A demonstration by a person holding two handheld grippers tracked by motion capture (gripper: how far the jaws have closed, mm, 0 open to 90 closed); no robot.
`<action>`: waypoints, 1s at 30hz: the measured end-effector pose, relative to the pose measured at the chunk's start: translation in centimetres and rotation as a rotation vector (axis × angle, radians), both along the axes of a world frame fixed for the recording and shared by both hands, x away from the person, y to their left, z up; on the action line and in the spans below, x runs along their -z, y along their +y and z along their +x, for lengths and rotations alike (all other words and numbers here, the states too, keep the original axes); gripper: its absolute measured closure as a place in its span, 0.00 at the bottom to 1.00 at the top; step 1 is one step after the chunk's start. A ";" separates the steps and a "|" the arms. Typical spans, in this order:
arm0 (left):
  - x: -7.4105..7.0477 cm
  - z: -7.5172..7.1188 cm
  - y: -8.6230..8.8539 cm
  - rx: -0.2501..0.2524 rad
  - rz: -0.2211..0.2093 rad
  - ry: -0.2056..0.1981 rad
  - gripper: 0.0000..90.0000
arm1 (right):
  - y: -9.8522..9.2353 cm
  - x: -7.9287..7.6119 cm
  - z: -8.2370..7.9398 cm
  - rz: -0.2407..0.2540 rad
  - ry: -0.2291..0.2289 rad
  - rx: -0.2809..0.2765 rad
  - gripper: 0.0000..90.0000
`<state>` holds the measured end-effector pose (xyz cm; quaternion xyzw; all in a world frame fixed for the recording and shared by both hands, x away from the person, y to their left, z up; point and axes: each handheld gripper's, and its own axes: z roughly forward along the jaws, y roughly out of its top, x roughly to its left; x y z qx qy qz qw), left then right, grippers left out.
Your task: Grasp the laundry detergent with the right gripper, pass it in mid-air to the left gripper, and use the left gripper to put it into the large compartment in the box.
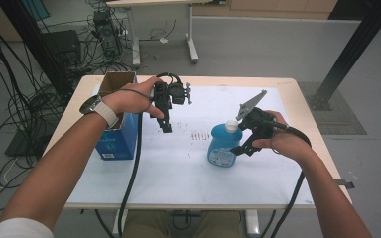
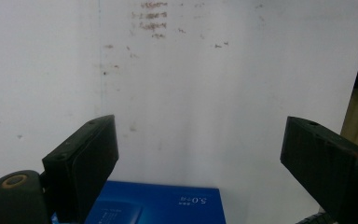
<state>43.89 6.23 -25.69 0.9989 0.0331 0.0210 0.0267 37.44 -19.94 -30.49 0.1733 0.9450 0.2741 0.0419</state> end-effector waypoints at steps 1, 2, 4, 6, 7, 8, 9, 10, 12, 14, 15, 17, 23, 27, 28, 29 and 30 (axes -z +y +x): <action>0.0 0.0 0.0 -0.001 0.000 0.000 0.13 | 0.0 0.0 0.0 0.000 0.000 0.001 0.08; 0.0 0.0 0.0 -0.001 0.000 0.000 0.13 | 0.0 0.0 0.0 -0.001 -0.001 0.001 0.08; 0.0 0.0 0.0 0.000 0.000 0.000 0.13 | 0.0 0.0 0.0 0.000 0.000 0.001 0.08; 0.0 0.0 0.0 0.000 -0.001 0.000 0.13 | 0.0 0.0 0.0 -0.001 -0.001 0.001 0.08; 0.0 0.0 0.0 -0.001 -0.002 0.000 0.13 | 0.0 0.0 0.0 -0.001 -0.001 0.001 0.08; 0.0 0.0 0.0 -0.001 0.000 0.000 0.13 | 0.0 0.0 0.0 -0.001 -0.001 0.001 0.08; 0.0 0.0 0.1 -0.002 -0.001 -0.001 0.13 | 0.0 0.1 0.0 0.000 0.001 0.002 0.08; 0.0 0.0 0.1 0.000 -0.002 -0.001 0.13 | 0.0 0.1 0.0 0.000 0.001 0.003 0.08; 0.0 0.0 0.1 -0.001 -0.005 -0.002 0.13 | 0.0 0.1 0.0 0.001 0.001 0.003 0.08; 0.0 0.1 0.1 0.000 -0.003 0.000 0.13 | 0.0 0.1 0.1 0.000 -0.001 0.003 0.08; 0.0 0.1 0.1 -0.001 -0.004 -0.002 0.13 | 0.0 0.1 0.1 0.000 0.000 0.003 0.08; 0.0 0.1 0.1 -0.001 -0.005 -0.002 0.13 | 0.0 0.1 0.1 0.001 -0.002 0.003 0.08; 0.0 0.1 0.2 -0.002 -0.004 -0.001 0.13 | 0.0 0.2 0.1 0.007 -0.005 0.006 0.08; 0.0 0.1 0.2 -0.001 -0.006 -0.002 0.13 | 0.0 0.5 0.0 0.015 -0.009 0.006 0.08; 0.1 0.1 0.2 -0.002 -0.009 -0.003 0.13 | 0.0 0.6 0.0 0.018 -0.009 0.011 0.08; 0.1 0.1 0.2 -0.002 -0.009 -0.003 0.13 | 0.0 0.7 0.0 0.021 -0.009 0.012 0.08; 0.1 0.1 0.2 -0.002 -0.006 -0.002 0.13 | 0.0 0.7 0.0 0.024 -0.011 0.010 0.08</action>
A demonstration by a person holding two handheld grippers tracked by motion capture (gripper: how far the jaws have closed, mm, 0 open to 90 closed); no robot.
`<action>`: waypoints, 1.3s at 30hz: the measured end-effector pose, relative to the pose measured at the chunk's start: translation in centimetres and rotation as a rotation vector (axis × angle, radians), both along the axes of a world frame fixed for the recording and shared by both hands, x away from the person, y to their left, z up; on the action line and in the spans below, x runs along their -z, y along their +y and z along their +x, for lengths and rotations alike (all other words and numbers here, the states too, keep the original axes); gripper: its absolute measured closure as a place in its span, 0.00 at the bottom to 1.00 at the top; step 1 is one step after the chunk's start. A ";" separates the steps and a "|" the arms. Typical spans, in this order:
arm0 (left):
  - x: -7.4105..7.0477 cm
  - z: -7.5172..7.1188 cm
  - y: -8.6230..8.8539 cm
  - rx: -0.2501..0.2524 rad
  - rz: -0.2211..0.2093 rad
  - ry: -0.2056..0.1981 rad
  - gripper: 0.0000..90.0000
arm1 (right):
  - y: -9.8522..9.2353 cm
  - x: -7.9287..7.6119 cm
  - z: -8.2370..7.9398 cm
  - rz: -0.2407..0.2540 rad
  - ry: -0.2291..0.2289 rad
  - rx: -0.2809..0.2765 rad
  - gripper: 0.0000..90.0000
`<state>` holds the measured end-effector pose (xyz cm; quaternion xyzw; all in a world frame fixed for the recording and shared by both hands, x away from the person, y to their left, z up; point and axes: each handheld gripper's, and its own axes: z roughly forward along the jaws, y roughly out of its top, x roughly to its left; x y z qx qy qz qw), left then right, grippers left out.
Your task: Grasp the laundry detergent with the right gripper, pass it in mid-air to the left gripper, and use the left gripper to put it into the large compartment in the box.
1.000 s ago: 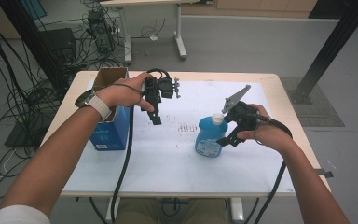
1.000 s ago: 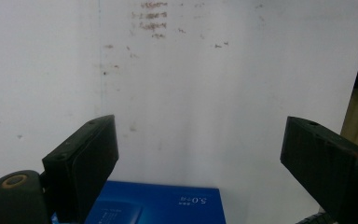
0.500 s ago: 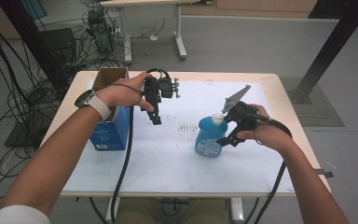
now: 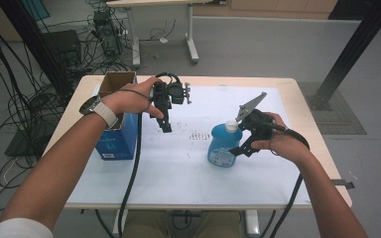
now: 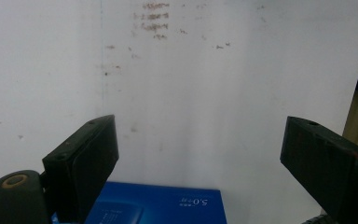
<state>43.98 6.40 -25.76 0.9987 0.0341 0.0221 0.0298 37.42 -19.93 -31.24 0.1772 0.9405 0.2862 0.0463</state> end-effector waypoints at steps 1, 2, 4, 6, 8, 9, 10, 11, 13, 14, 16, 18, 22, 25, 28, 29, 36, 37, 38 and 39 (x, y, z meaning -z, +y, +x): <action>0.0 0.0 0.0 0.000 0.000 0.000 0.13 | 0.0 0.0 0.0 0.000 0.000 0.000 0.08; 0.0 0.0 0.0 0.000 -0.002 0.000 0.13 | 0.0 0.1 0.0 0.009 0.000 0.000 0.08; 0.0 0.0 0.0 0.000 -0.001 0.000 0.13 | 0.0 0.1 0.0 0.013 -0.002 0.003 0.08; 0.0 0.0 0.0 -0.001 -0.002 0.000 0.13 | 0.0 0.2 0.0 0.023 -0.006 0.003 0.08; 0.0 0.0 0.0 -0.003 -0.002 0.000 0.13 | 0.0 0.3 0.0 0.027 -0.007 0.004 0.08; 0.1 0.0 0.0 -0.002 -0.003 -0.001 0.13 | 0.0 0.3 -0.1 0.029 -0.006 0.006 0.08; 0.1 0.0 0.0 -0.002 -0.003 -0.001 0.13 | 0.0 0.4 -0.1 0.032 -0.006 0.008 0.08; 0.1 0.0 0.0 -0.002 -0.003 0.000 0.13 | 0.0 0.4 -0.1 0.034 -0.008 0.008 0.08; 0.0 0.0 0.0 -0.003 -0.001 0.000 0.13 | 0.0 0.5 -0.1 0.036 -0.006 0.010 0.08; 0.0 0.0 0.0 -0.003 -0.002 0.001 0.13 | 0.0 0.6 -0.1 0.037 -0.004 0.012 0.08; 0.1 0.0 0.0 -0.003 -0.009 0.000 0.13 | 0.0 0.8 -0.1 0.041 -0.004 0.013 0.08; 0.2 0.0 0.0 -0.003 -0.006 0.000 0.13 | 0.0 0.9 -0.1 0.044 -0.002 0.014 0.08; 0.4 -0.1 0.1 -0.004 0.001 0.007 0.13 | 0.0 1.2 -0.1 0.057 -0.007 0.019 0.08; 0.4 0.0 0.1 -0.003 -0.001 0.007 0.13 | 0.0 1.4 -0.1 0.064 -0.012 0.018 0.08; 0.4 -0.1 0.2 -0.006 -0.004 0.007 0.13 | 0.0 1.5 -0.1 0.069 -0.019 0.013 0.08; 0.4 -0.1 0.2 -0.006 -0.003 0.007 0.13 | 0.0 1.6 -0.1 0.069 -0.026 0.011 0.09; 0.5 -0.1 0.2 -0.006 -0.001 0.011 0.13 | 0.0 1.9 -0.1 0.087 -0.038 0.018 0.09; 0.5 -0.1 0.2 -0.007 -0.004 0.010 0.13 | 0.0 2.0 -0.1 0.088 -0.040 0.018 0.09; 0.5 -0.1 0.3 -0.005 -0.003 0.011 0.13 | 0.0 2.1 -0.1 0.088 -0.041 0.016 0.09; 0.6 -0.1 0.3 -0.006 -0.003 0.010 0.13 | 0.0 2.1 -0.1 0.091 -0.042 0.018 0.09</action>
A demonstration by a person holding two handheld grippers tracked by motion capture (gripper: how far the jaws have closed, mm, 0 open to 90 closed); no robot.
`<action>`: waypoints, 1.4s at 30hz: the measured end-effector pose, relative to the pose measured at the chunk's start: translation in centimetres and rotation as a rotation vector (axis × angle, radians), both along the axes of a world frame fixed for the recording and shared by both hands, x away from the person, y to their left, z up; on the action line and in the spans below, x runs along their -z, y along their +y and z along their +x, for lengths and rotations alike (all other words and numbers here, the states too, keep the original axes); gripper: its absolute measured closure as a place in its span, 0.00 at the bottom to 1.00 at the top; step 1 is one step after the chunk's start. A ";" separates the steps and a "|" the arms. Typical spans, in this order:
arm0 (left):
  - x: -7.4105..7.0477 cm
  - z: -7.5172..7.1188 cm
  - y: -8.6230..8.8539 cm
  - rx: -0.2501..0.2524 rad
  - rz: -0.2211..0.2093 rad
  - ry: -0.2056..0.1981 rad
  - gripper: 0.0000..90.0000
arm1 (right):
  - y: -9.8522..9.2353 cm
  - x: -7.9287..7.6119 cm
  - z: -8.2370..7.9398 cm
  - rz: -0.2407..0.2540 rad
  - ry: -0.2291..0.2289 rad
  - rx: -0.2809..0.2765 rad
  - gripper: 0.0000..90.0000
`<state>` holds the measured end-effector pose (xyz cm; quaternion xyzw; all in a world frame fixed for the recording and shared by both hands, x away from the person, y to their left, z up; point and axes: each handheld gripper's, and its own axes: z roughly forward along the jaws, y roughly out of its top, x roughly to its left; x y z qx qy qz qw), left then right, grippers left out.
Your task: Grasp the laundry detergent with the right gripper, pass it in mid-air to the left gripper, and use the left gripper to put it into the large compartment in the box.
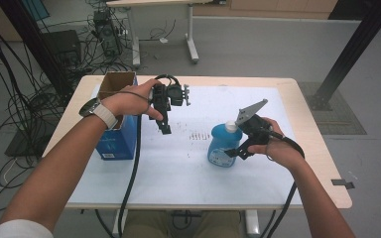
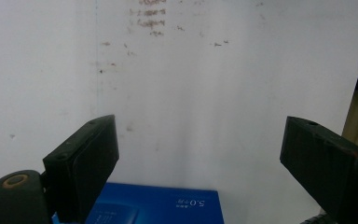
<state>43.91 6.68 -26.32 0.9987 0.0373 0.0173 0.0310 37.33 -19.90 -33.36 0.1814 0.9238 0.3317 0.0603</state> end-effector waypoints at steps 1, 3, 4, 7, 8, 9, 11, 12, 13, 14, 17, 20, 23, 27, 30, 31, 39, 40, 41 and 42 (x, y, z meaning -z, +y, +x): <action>0.0 0.0 0.0 -0.001 -0.001 0.000 0.13 | 0.0 0.0 0.0 0.002 0.000 0.002 0.09; 0.1 0.0 0.0 -0.001 0.000 0.002 0.13 | 0.0 0.1 0.0 0.005 -0.003 0.002 0.10; 0.1 0.0 0.0 -0.001 0.000 0.002 0.13 | 0.0 0.1 0.0 0.005 -0.003 0.002 0.10; 0.1 0.1 0.0 0.004 0.000 0.002 0.13 | -0.1 0.3 0.0 0.012 -0.007 0.005 0.10; 0.1 0.0 0.0 -0.002 -0.004 0.002 0.13 | -0.1 0.3 0.0 0.014 -0.009 0.007 0.10; 0.1 0.0 -0.1 -0.001 -0.004 0.002 0.13 | -0.1 0.4 0.0 0.014 -0.010 0.007 0.10; 0.1 0.0 -0.1 0.000 -0.004 0.002 0.13 | -0.1 0.4 0.0 0.015 -0.014 0.003 0.10; 0.1 0.0 -0.1 0.006 -0.002 0.000 0.13 | -0.2 0.5 0.0 0.017 -0.018 0.004 0.10; 0.1 0.0 -0.1 0.001 -0.003 0.002 0.13 | -0.2 0.5 -0.1 0.021 -0.018 0.006 0.10; 0.1 0.0 -0.1 0.001 -0.003 0.002 0.13 | -0.2 0.5 -0.1 0.021 -0.018 0.006 0.10; 0.1 0.0 -0.1 0.003 -0.003 0.002 0.13 | -0.2 0.8 -0.1 0.028 -0.020 0.008 0.10; 0.2 0.0 -0.1 -0.002 -0.004 0.003 0.13 | -0.2 0.9 -0.1 0.028 -0.023 0.007 0.10; 0.2 0.0 -0.1 -0.001 -0.004 0.003 0.13 | -0.2 1.0 -0.1 0.035 -0.024 0.008 0.10; 0.2 0.0 -0.1 -0.002 -0.004 0.003 0.13 | -0.3 1.2 -0.1 0.039 -0.028 0.010 0.11; 0.2 0.0 -0.1 -0.002 -0.001 0.003 0.13 | -0.4 1.3 -0.2 0.048 -0.031 0.012 0.11; 0.2 0.0 -0.1 -0.001 -0.002 0.003 0.13 | -0.4 1.4 -0.2 0.050 -0.031 0.012 0.11; 0.3 -0.1 -0.1 -0.002 -0.003 0.005 0.13 | -0.6 1.8 -0.3 0.060 -0.031 0.016 0.11; 0.3 -0.1 -0.1 -0.003 -0.003 0.005 0.13 | -0.6 1.8 -0.3 0.061 -0.031 0.017 0.12; 0.3 -0.1 -0.1 -0.004 -0.003 0.005 0.13 | -0.6 1.9 -0.3 0.062 -0.031 0.015 0.12; 0.3 -0.1 -0.1 -0.002 -0.003 0.005 0.13 | -0.6 1.9 -0.3 0.063 -0.035 0.012 0.12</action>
